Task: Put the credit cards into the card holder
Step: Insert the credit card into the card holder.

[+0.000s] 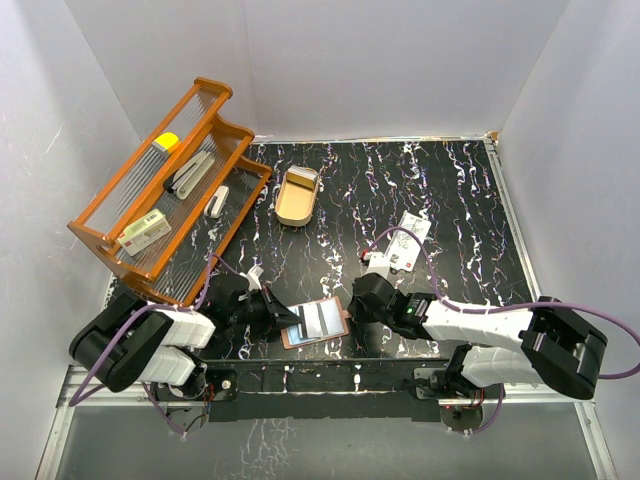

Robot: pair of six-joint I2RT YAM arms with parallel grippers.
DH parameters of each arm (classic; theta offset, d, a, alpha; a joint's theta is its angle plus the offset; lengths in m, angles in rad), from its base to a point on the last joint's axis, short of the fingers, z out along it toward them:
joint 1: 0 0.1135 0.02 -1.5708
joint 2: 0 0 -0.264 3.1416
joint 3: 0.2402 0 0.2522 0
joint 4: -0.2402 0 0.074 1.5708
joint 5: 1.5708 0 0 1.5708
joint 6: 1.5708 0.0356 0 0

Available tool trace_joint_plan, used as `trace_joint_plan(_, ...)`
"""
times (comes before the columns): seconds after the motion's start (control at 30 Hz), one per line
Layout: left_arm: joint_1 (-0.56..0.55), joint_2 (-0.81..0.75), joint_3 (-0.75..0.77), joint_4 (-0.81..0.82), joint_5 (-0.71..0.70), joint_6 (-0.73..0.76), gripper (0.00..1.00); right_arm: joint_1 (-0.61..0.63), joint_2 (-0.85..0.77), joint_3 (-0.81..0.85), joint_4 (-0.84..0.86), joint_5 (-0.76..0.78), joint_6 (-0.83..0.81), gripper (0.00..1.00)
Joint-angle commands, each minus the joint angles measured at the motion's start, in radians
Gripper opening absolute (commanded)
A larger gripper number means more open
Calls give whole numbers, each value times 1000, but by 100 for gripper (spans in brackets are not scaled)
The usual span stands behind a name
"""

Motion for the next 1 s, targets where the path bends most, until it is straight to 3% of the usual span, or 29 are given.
trace_joint_plan(0.0,-15,33,25,2,-28,10,0,4,-22,-8,48,5,18,4)
trace_joint_plan(0.47,-55,19,36,-27,-62,-29,0,4,-32,-37,85,-6,51,3)
trace_joint_plan(0.6,-65,-57,42,-128,-91,-50,0,3,-25,-33,74,-6,66,3)
trace_joint_plan(0.77,-71,-98,34,-168,-117,-56,0,4,-45,35,-53,48,-2,17)
trace_joint_plan(0.97,-73,-39,40,-110,-95,-58,0,3,-40,99,-145,79,-78,36)
